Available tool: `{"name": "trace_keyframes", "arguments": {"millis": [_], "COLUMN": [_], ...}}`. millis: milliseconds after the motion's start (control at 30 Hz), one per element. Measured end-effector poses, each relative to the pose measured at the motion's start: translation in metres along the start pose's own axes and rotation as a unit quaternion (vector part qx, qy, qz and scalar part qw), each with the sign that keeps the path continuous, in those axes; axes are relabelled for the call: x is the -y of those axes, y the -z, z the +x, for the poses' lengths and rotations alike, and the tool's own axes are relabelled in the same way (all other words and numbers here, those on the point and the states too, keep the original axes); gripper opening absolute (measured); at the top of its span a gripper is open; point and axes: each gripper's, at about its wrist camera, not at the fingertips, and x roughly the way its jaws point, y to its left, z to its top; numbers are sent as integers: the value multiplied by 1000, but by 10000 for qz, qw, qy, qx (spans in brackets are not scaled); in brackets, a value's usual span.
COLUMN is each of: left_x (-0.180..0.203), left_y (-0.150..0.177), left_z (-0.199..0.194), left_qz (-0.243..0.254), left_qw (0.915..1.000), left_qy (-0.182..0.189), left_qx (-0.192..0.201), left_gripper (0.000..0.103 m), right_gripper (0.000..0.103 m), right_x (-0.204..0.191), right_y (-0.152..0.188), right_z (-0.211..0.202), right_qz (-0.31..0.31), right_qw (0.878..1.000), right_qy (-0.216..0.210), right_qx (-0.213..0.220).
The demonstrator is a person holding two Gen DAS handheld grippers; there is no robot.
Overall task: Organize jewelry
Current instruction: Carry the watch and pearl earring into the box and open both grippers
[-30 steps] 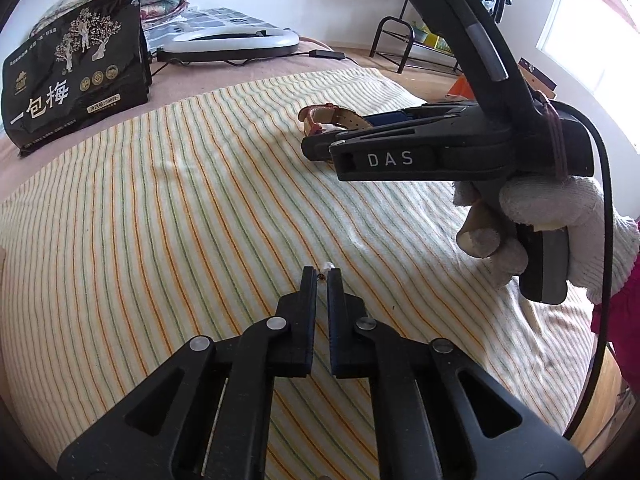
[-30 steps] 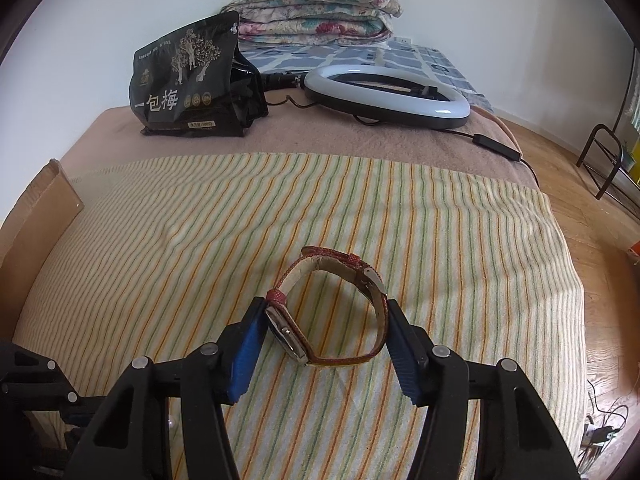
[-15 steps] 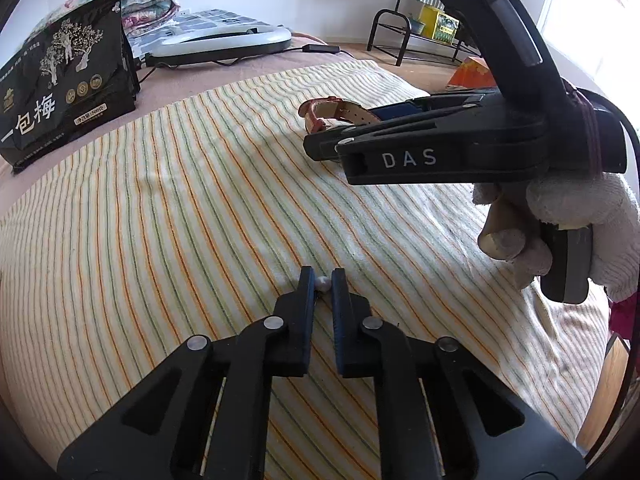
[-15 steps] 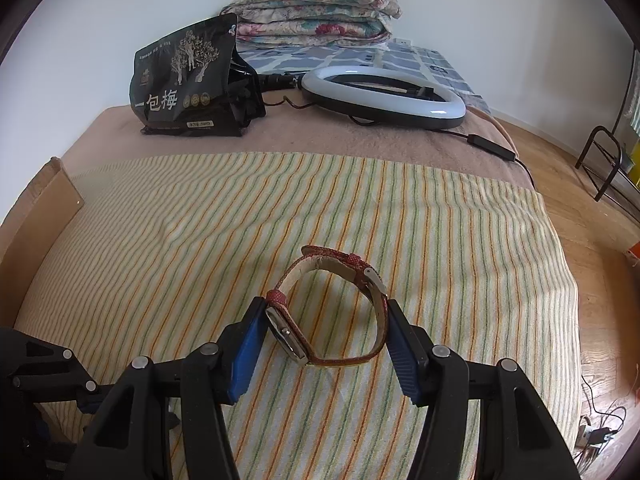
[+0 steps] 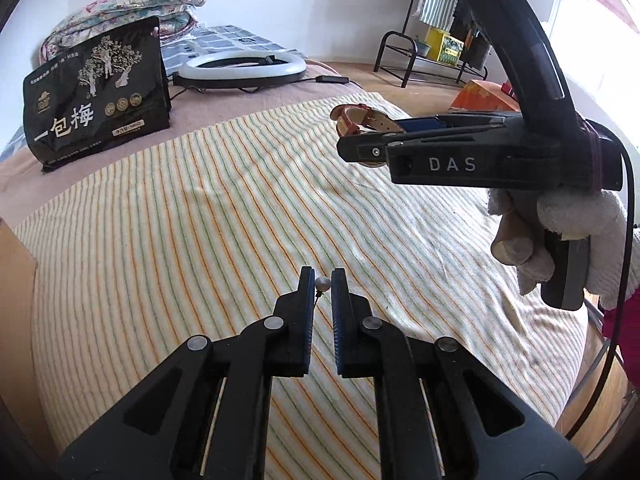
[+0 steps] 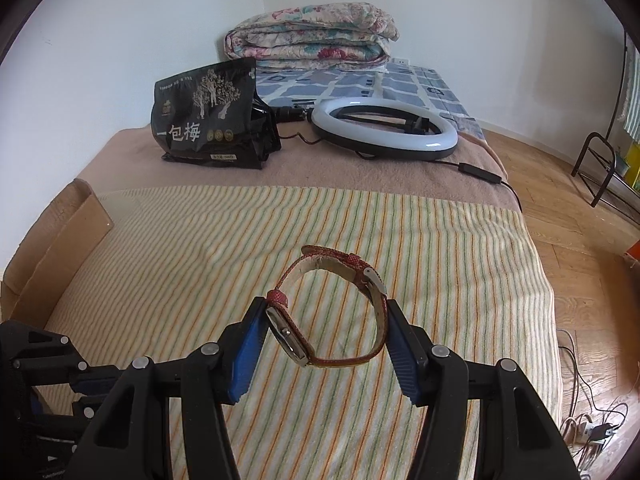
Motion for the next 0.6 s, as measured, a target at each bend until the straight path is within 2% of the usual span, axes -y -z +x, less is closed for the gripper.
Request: {"name": "trace_keyframes", "arguments": {"millis": [200,600], "left_x": [-13,-63], "left_y": [-2,18], "left_z": [-44,-129], "left_qz": [-133,-485], "left_qw": [9994,9947], "left_qy": [-90,-600], "left_qx": [300,684], "left_gripper": [6,6], "right_gripper": [59,59], "right_x": [-23,-100], "right_y": [-7,-17], "right_z": [-33,-78], "right_qz": [-88,-554], "right_qw": [9997,9958], "right_qy": [-127,-625], "right_qx": [178,371]}}
